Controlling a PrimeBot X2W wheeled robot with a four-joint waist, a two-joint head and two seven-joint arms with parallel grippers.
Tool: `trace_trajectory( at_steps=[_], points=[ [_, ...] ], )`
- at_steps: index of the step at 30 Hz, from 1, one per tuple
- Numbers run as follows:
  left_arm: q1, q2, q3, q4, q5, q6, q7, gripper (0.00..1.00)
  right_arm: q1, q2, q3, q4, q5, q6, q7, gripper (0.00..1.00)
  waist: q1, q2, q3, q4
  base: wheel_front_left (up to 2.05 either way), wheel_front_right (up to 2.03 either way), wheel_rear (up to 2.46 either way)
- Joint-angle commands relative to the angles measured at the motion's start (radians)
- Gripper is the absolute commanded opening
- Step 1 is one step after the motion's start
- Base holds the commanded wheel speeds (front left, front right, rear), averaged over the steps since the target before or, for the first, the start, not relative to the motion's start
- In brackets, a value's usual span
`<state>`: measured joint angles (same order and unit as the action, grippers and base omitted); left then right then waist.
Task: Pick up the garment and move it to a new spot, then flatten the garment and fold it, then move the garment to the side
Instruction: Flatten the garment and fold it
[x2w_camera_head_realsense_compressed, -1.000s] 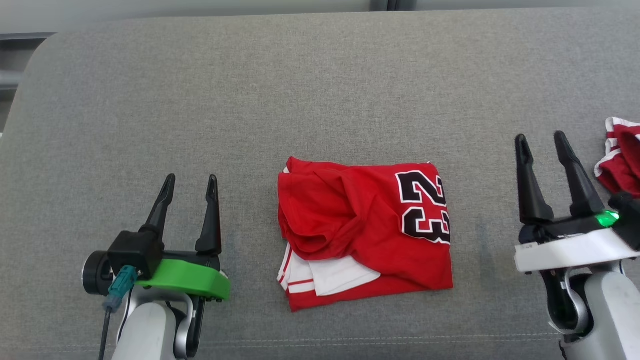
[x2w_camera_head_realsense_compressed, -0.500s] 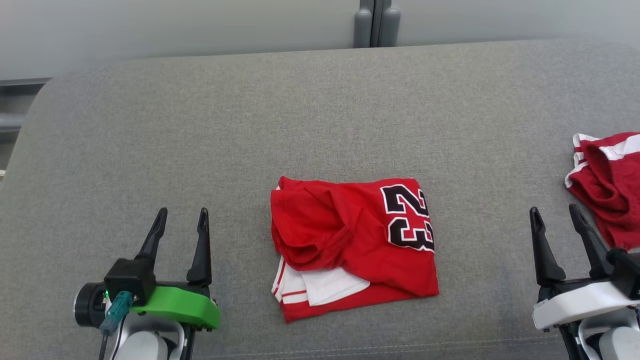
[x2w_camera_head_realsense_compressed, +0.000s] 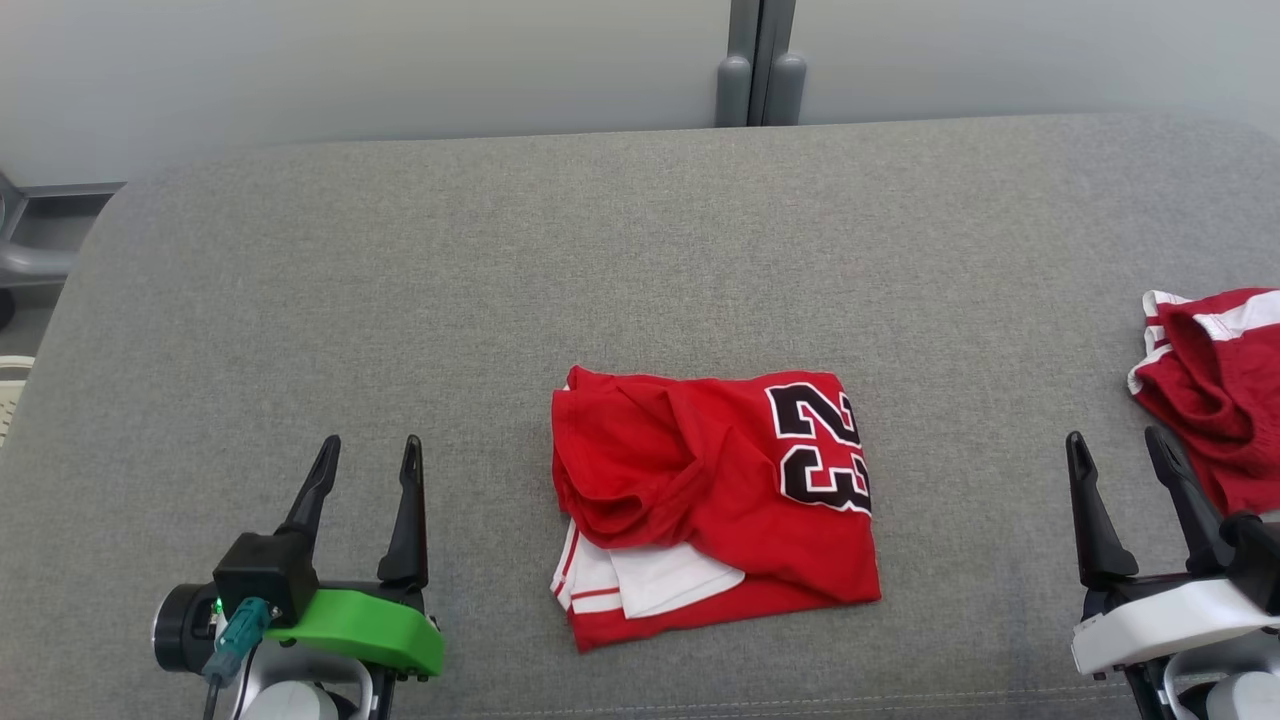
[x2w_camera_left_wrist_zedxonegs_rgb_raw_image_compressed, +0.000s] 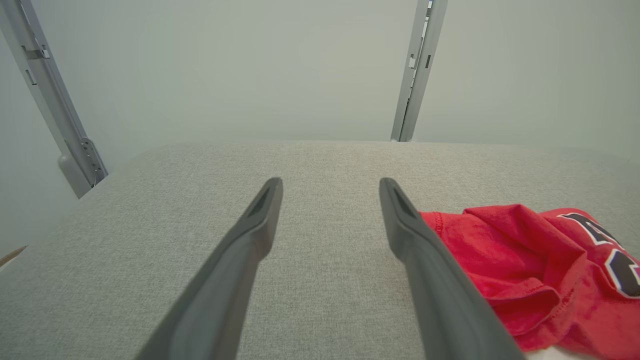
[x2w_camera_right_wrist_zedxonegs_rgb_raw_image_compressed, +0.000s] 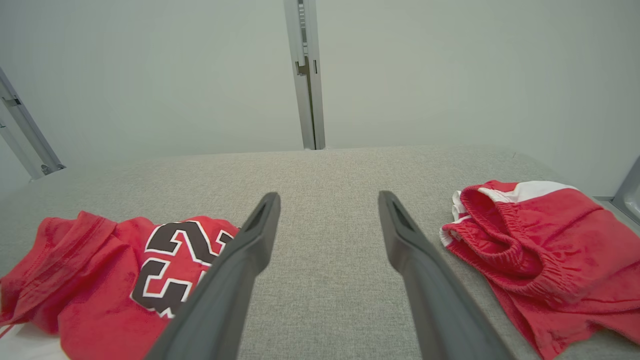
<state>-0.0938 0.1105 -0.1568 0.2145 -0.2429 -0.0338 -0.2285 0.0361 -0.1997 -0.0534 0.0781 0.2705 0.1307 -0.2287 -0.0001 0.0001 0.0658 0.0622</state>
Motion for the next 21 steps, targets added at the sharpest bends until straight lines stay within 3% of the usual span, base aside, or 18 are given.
trace_trajectory(
  at_steps=[1,4,5,7,14,21],
  points=[
    [0.007,0.010,0.002,-0.005,-0.004,0.007,0.001,1.00,0.012,0.002,-0.005,-0.007,0.001,0.000,0.003,1.00,0.0001,-0.0001,0.002,0.001,0.00,0.00,0.00],
    [0.006,0.011,0.000,-0.006,-0.007,0.008,0.001,1.00,0.012,0.003,-0.008,-0.011,0.004,0.000,0.003,1.00,0.0001,-0.0001,0.003,0.002,0.00,0.00,0.00],
    [0.006,0.010,-0.001,-0.007,-0.008,0.008,0.000,1.00,0.014,0.003,-0.014,-0.012,0.007,0.000,0.004,0.62,0.0001,-0.0001,0.004,0.003,0.00,0.00,0.00],
    [0.003,0.009,-0.004,-0.008,-0.010,0.008,-0.001,1.00,0.016,0.004,-0.022,-0.014,0.013,0.000,0.002,0.00,0.0001,-0.0001,0.006,0.008,0.00,0.00,0.00],
    [-0.026,-0.004,-0.021,-0.018,-0.011,0.007,-0.008,1.00,-0.023,-0.006,0.007,-0.010,0.018,0.000,0.019,0.00,0.0001,-0.0001,0.037,0.066,0.00,0.00,0.00],
    [-0.055,-0.021,-0.045,-0.019,-0.019,0.004,-0.020,1.00,-0.122,-0.010,0.164,0.061,0.048,0.000,0.032,0.00,0.0001,-0.0001,0.086,0.150,0.00,0.00,0.00]
  ],
)
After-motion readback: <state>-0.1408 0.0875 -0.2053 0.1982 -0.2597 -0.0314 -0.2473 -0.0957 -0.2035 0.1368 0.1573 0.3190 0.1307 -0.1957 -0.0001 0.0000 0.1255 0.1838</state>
